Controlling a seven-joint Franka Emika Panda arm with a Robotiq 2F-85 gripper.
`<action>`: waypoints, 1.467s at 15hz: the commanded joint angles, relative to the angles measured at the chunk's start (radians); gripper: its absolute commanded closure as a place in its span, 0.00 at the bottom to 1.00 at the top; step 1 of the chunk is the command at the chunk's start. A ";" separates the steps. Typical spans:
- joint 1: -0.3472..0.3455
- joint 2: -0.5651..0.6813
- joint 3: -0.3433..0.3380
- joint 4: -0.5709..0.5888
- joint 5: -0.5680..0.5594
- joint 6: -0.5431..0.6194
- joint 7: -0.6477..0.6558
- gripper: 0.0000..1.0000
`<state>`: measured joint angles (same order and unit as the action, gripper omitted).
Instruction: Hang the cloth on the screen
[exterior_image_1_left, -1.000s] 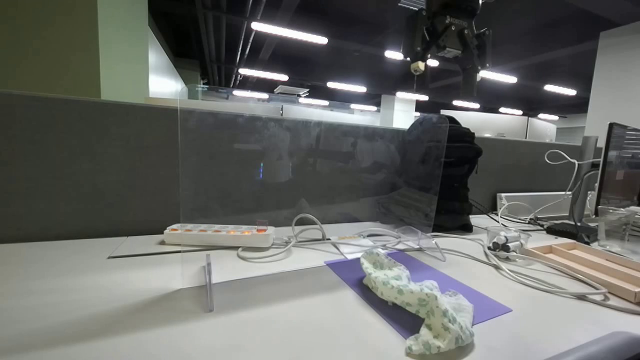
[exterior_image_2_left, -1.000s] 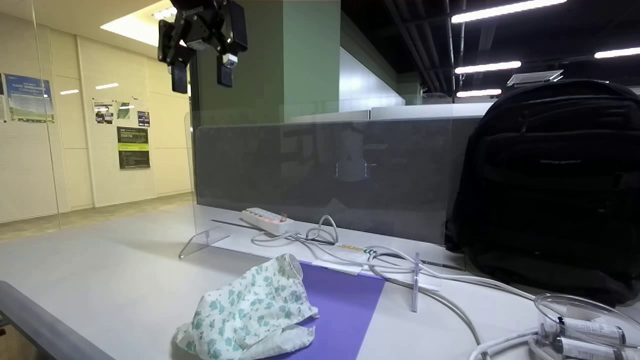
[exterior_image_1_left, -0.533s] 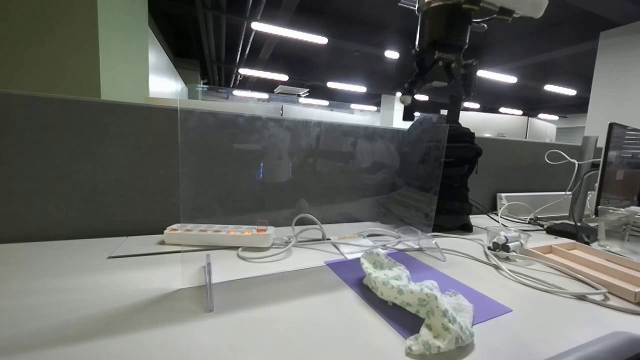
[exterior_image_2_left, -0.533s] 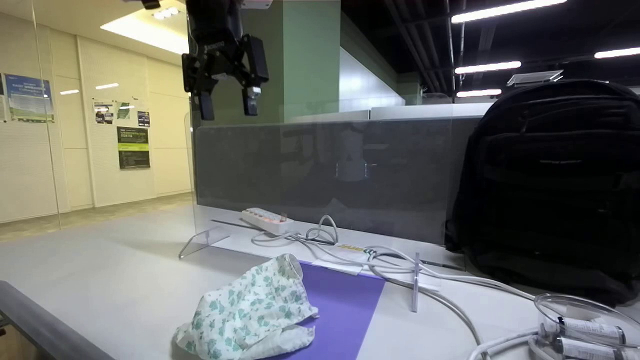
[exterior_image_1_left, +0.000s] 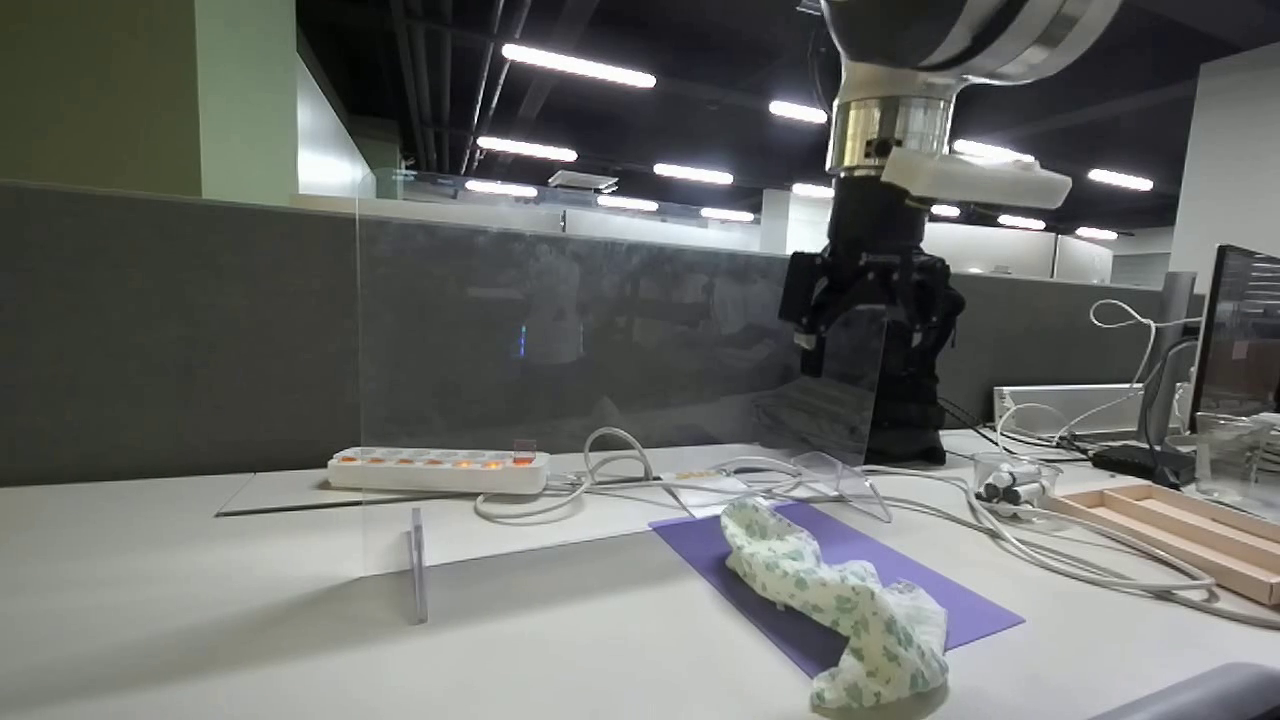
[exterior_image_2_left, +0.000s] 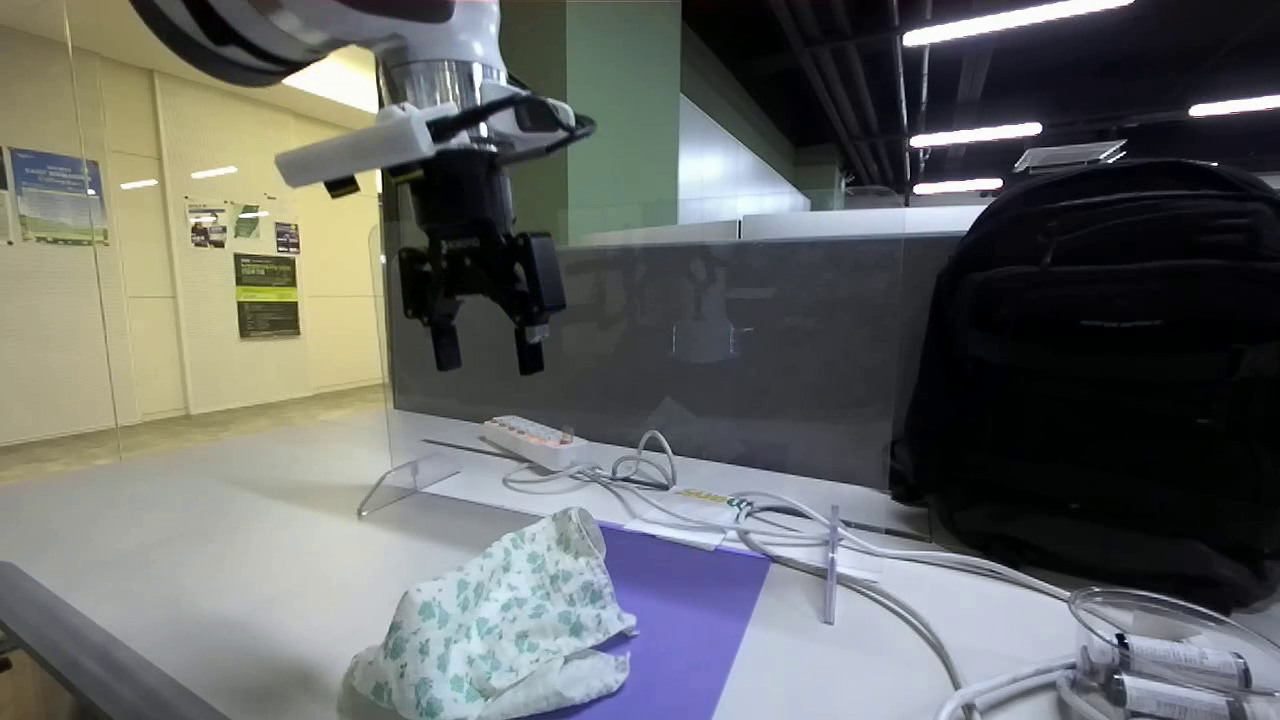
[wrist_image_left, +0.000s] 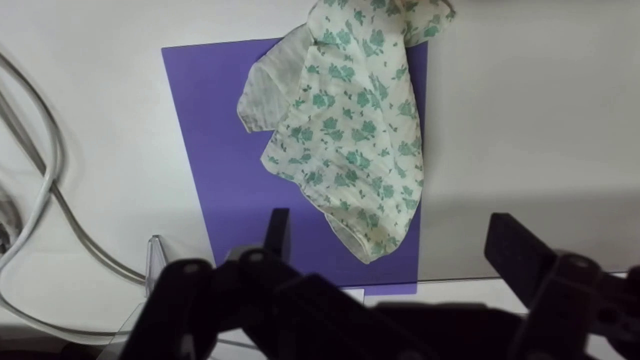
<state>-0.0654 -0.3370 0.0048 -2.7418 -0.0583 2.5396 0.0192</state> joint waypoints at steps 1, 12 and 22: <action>-0.021 0.079 0.015 0.000 -0.032 0.101 0.082 0.00; 0.009 0.270 -0.077 0.080 0.057 0.209 -0.128 0.00; -0.057 0.628 0.024 0.311 0.211 0.317 -0.525 0.00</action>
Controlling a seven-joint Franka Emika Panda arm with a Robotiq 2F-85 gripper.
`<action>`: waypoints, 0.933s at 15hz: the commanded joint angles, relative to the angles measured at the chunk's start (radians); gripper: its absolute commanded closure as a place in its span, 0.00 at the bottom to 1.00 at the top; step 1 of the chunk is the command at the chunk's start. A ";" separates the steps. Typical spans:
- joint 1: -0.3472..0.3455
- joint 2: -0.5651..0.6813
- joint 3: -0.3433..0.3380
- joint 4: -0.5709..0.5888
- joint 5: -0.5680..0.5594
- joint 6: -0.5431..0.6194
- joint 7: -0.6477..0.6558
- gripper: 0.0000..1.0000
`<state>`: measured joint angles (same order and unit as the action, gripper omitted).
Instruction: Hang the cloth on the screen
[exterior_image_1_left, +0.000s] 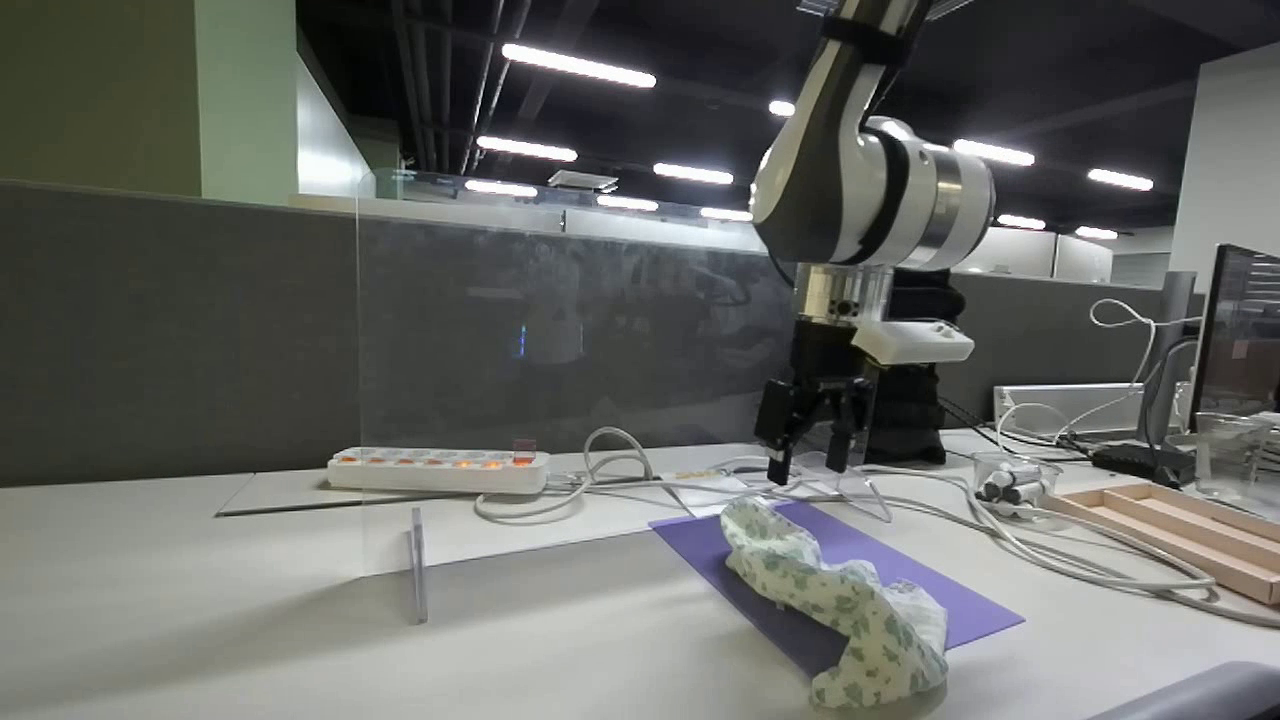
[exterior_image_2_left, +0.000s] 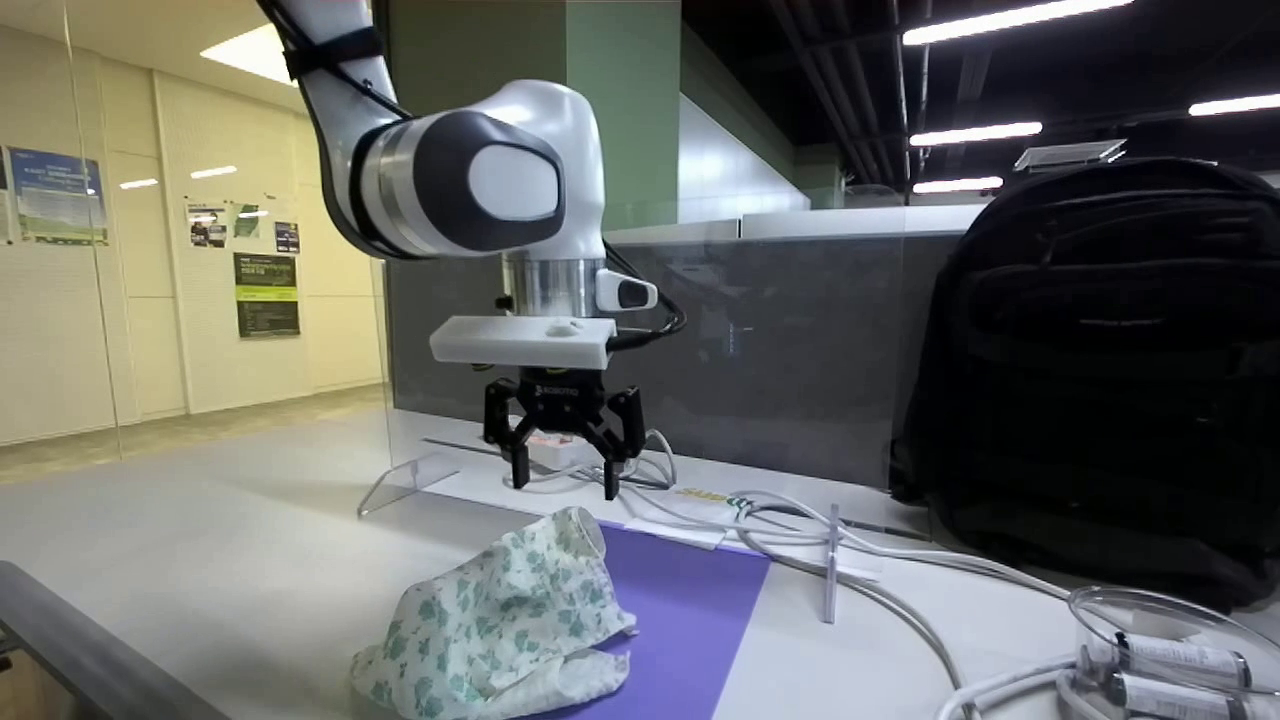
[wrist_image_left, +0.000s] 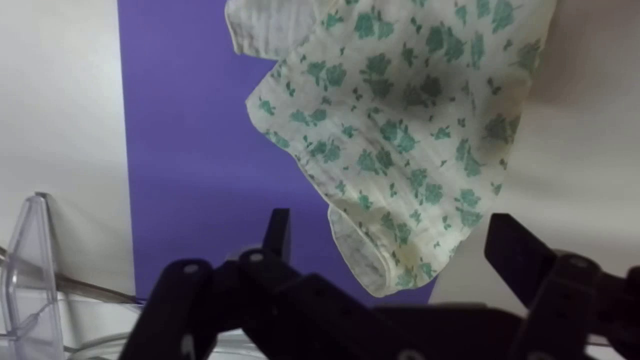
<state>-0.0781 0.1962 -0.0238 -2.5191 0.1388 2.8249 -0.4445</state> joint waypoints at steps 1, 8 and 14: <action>-0.060 0.124 0.070 0.110 0.004 0.047 -0.067 0.00; -0.166 0.240 0.199 0.178 -0.036 0.087 -0.110 0.25; -0.246 0.225 0.284 0.176 -0.018 0.050 -0.138 0.69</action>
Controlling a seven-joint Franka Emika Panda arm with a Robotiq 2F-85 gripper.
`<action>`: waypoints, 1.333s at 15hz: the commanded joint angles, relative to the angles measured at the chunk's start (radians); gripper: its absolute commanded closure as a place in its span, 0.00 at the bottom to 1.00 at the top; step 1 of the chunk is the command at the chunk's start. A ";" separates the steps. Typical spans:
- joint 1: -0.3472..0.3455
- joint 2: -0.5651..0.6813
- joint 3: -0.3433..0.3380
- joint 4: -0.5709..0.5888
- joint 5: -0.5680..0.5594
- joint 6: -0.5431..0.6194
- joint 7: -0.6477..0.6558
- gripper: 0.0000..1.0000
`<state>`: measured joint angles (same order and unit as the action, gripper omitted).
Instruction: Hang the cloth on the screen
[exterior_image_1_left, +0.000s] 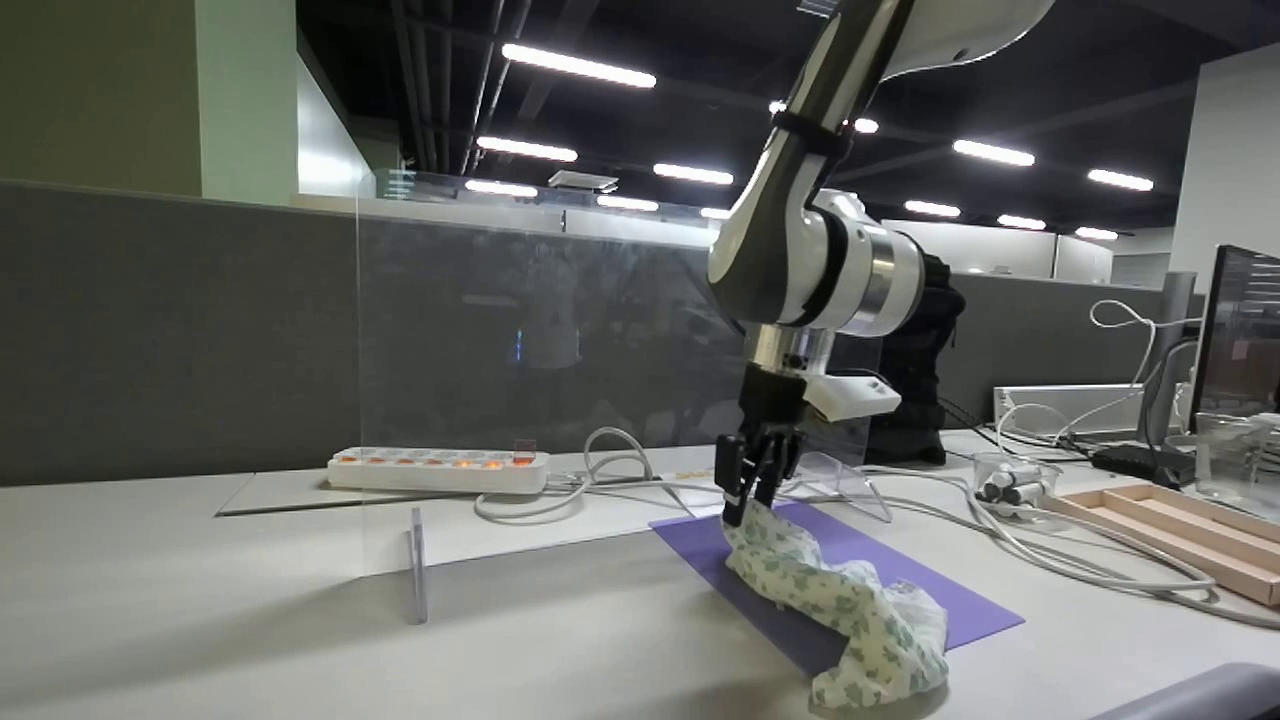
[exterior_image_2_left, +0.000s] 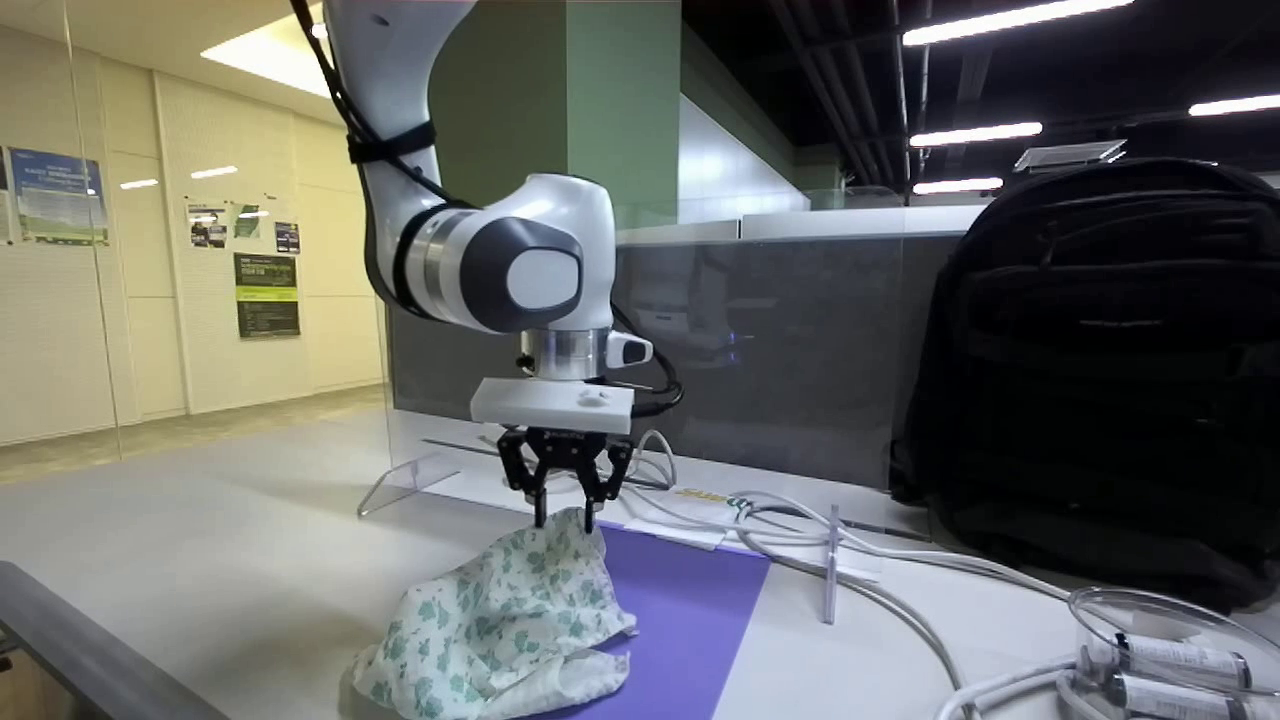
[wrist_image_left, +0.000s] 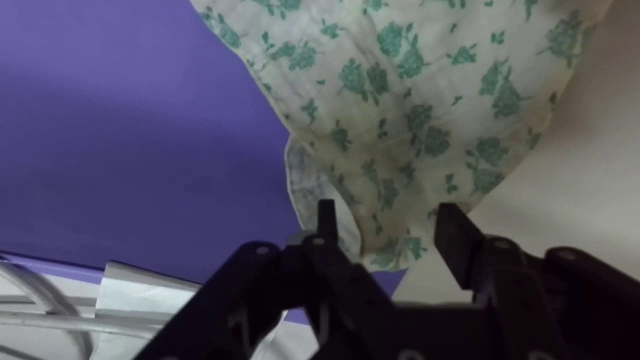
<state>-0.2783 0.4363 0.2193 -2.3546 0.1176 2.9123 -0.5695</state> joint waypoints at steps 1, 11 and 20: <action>-0.055 -0.025 0.050 0.009 0.009 -0.051 -0.011 0.75; 0.044 -0.191 -0.038 0.003 -0.013 -0.169 0.110 1.00; 0.233 -0.486 -0.123 0.125 -0.069 -0.431 0.305 1.00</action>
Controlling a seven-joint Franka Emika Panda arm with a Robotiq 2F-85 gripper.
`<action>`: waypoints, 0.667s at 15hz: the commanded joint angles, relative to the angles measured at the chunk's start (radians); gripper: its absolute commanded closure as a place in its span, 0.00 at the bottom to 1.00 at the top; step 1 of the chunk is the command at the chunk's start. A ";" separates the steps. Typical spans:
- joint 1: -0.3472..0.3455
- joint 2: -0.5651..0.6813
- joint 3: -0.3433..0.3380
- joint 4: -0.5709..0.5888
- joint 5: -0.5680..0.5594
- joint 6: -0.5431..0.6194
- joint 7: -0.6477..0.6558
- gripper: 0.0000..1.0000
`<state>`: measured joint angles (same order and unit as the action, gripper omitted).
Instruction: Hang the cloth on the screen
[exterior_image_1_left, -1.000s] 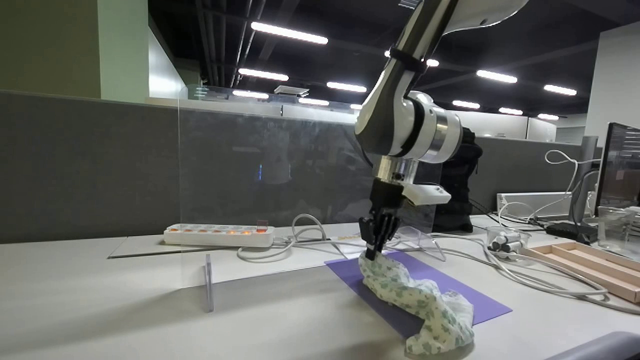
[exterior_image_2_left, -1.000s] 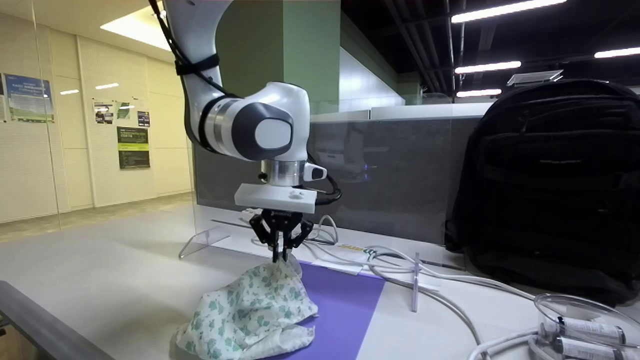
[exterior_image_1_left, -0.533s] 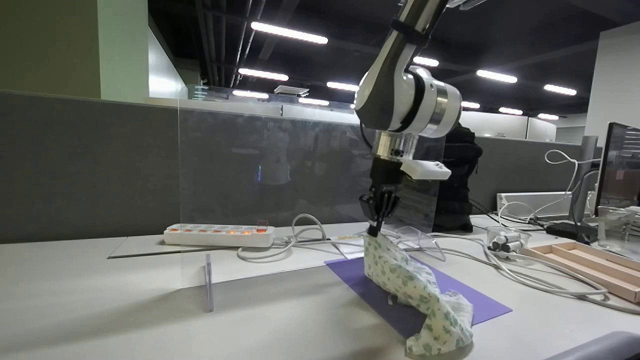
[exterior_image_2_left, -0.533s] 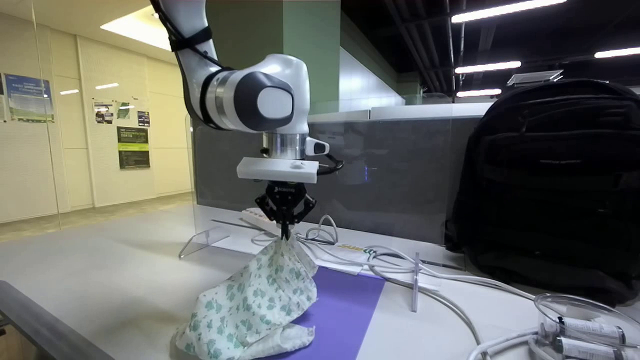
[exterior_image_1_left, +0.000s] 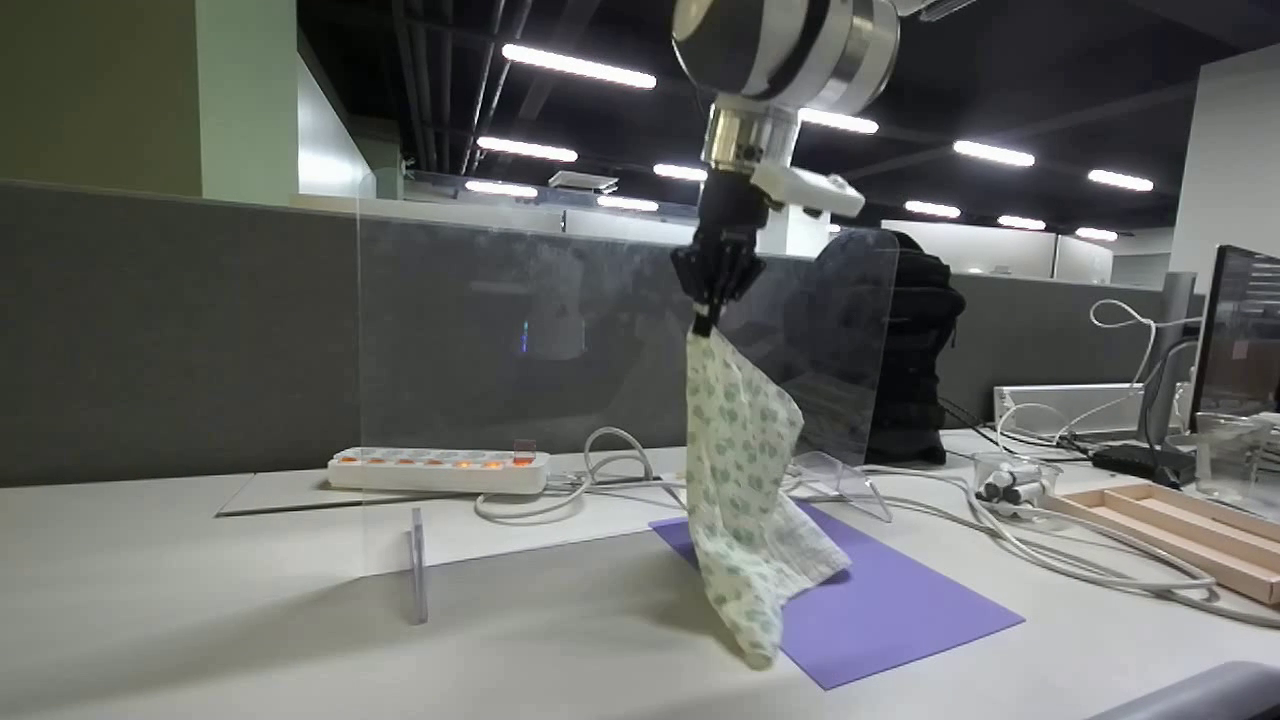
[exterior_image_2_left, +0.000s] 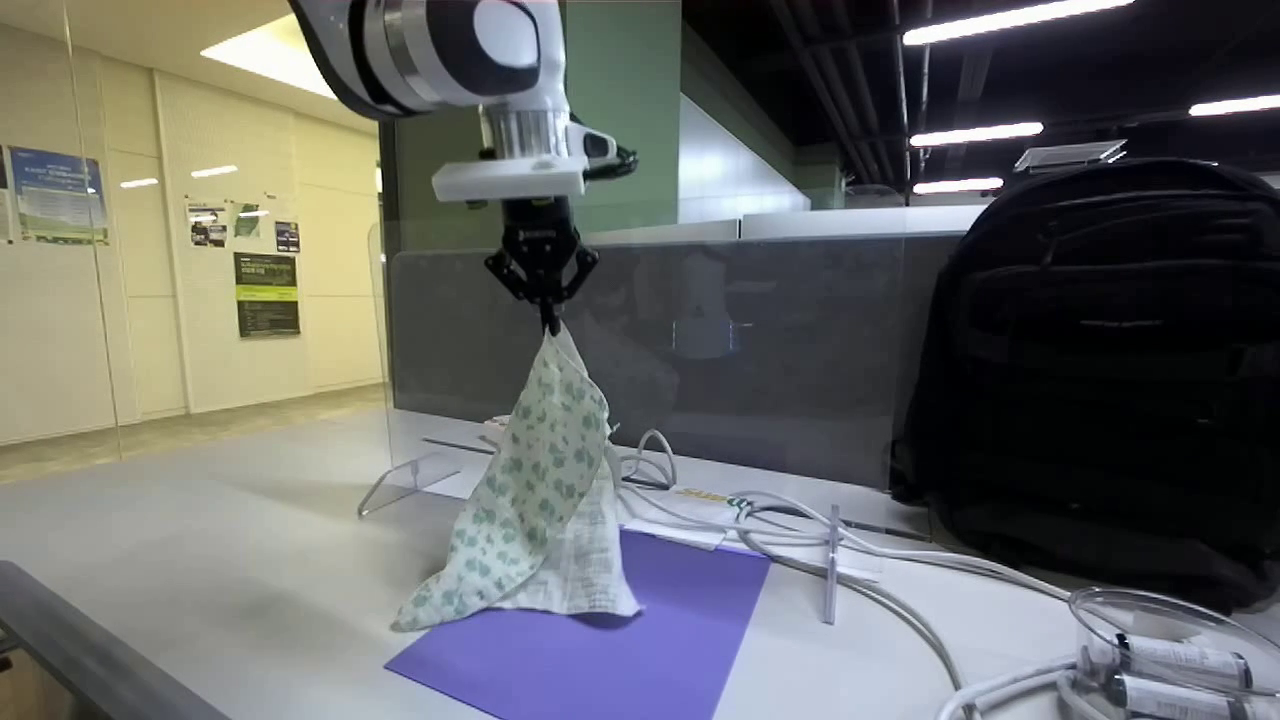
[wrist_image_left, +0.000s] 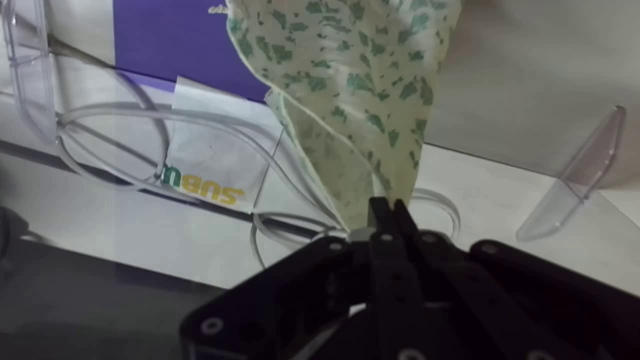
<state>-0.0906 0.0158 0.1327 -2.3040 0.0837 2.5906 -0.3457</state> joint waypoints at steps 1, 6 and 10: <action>0.054 -0.080 -0.043 0.098 -0.058 -0.147 0.110 1.00; 0.074 -0.093 -0.062 0.081 -0.044 -0.133 0.071 0.99; 0.086 -0.074 -0.061 0.069 -0.078 -0.096 0.138 1.00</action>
<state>-0.0325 -0.0659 0.0882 -2.2351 0.0408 2.4662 -0.2764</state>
